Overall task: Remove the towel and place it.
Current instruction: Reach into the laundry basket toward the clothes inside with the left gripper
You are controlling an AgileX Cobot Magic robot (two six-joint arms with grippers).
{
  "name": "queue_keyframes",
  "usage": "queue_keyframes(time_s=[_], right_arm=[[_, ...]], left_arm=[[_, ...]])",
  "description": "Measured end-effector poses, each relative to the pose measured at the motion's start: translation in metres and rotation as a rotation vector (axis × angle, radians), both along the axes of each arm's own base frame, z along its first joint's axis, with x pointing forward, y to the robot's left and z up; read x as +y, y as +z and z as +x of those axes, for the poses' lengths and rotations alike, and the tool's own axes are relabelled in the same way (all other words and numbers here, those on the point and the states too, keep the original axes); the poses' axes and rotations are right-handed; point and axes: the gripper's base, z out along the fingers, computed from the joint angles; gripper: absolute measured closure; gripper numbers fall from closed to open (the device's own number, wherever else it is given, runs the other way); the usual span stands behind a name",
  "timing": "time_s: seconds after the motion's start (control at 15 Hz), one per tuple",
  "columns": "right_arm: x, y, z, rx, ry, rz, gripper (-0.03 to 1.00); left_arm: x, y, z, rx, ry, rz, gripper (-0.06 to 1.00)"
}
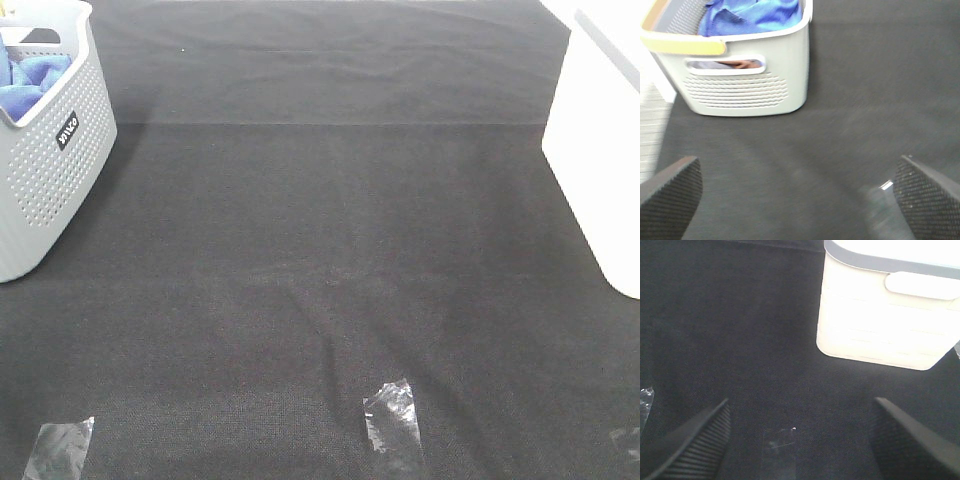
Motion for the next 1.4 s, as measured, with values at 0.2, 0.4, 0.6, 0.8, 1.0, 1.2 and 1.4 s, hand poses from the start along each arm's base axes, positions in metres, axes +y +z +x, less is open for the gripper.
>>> queue_keyframes(time_s=[0.2,0.4,0.6,0.8,1.0,1.2,1.4], right_arm=[[0.000,0.000,0.000,0.000,0.000,0.000,0.21],[0.000,0.000,0.000,-0.001,0.000,0.000,0.21],[0.000,0.000,0.000,-0.001,0.000,0.000,0.21],[0.000,0.000,0.000,-0.001,0.000,0.000,0.21],[0.000,0.000,0.000,-0.001,0.000,0.000,0.21],[0.000,0.000,0.000,-0.001,0.000,0.000,0.21],[0.000,0.000,0.000,-0.001,0.000,0.000,0.21]], left_arm=[[0.005,0.045,0.073,0.179,-0.095,0.154,-0.05],[0.011,0.092,0.156,0.230,-0.196,0.334,-0.05],[0.017,0.114,0.236,0.296,-0.267,0.466,-0.05],[0.033,0.103,0.320,0.418,-0.294,0.671,-0.05],[0.045,0.064,0.368,0.557,-0.317,0.802,-0.05],[0.050,0.005,0.405,0.702,-0.412,0.877,-0.05],[0.052,-0.035,0.429,0.741,-0.472,0.925,-0.05]])
